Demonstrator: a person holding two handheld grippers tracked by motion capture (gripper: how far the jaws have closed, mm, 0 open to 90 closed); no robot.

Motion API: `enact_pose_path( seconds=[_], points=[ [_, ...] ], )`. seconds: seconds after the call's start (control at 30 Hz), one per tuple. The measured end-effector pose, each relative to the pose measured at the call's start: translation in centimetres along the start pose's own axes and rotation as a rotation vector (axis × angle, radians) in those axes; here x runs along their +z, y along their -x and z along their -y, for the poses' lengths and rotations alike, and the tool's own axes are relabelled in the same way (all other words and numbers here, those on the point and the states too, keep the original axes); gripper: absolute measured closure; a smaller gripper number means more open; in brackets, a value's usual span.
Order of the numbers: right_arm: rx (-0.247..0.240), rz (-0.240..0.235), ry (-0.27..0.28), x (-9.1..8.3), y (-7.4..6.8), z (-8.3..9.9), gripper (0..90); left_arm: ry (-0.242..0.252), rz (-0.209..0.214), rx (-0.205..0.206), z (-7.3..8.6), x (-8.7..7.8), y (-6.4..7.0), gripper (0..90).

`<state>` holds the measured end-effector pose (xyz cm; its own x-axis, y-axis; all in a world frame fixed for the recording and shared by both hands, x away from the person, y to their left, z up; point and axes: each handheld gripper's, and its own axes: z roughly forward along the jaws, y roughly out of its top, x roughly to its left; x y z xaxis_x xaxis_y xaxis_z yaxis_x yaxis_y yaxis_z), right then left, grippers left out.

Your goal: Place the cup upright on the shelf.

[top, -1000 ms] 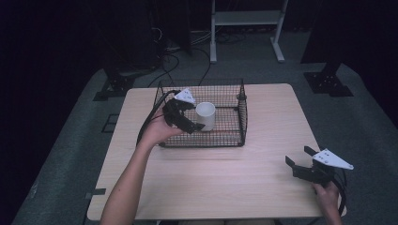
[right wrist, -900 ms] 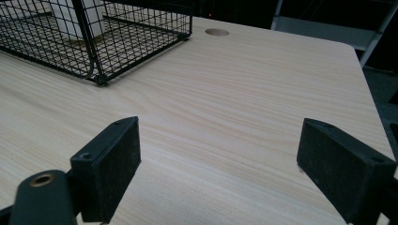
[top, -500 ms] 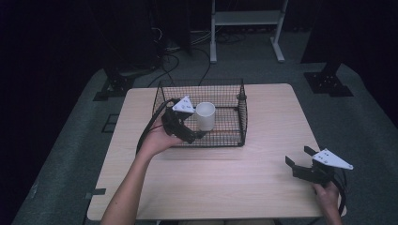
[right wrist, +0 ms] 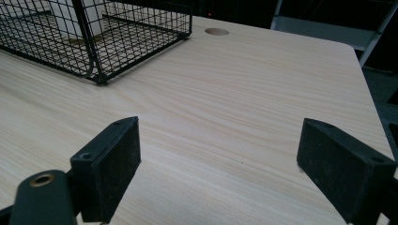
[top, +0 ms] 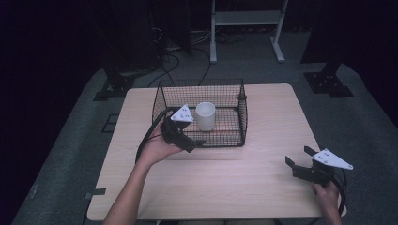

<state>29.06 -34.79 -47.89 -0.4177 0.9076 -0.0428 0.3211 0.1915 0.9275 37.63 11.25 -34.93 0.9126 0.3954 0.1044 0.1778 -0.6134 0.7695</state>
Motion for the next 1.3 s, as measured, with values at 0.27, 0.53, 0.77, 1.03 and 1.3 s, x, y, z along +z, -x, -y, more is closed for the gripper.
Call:
enact_pose_path(
  seconds=[0.27, 0.53, 0.77, 1.03, 1.3],
  points=[
    [0.000, 0.000, -0.002, 0.0, 0.0, 0.0, 13.1, 0.012, 0.003, -0.007, 0.7, -0.3, 0.7, 7.0],
    [0.000, 0.001, -0.002, 0.0, 0.0, 0.0, 13.1, 0.027, -0.002, -0.014, 1.8, -0.5, 1.7, 7.0],
    [0.000, 0.002, -0.002, 0.0, 0.0, 0.0, 13.1, 0.050, -0.010, -0.027, 2.7, -0.8, 2.4, 7.0],
    [-0.001, 0.001, -0.002, 0.0, 0.0, 0.0, 13.1, 0.053, -0.013, -0.045, 3.9, -1.2, 2.9, 7.0],
    [0.000, 0.002, -0.003, 0.0, 0.1, 0.0, 13.1, 0.074, -0.019, -0.055, 4.7, -2.0, 3.3, 7.0]
  ],
)
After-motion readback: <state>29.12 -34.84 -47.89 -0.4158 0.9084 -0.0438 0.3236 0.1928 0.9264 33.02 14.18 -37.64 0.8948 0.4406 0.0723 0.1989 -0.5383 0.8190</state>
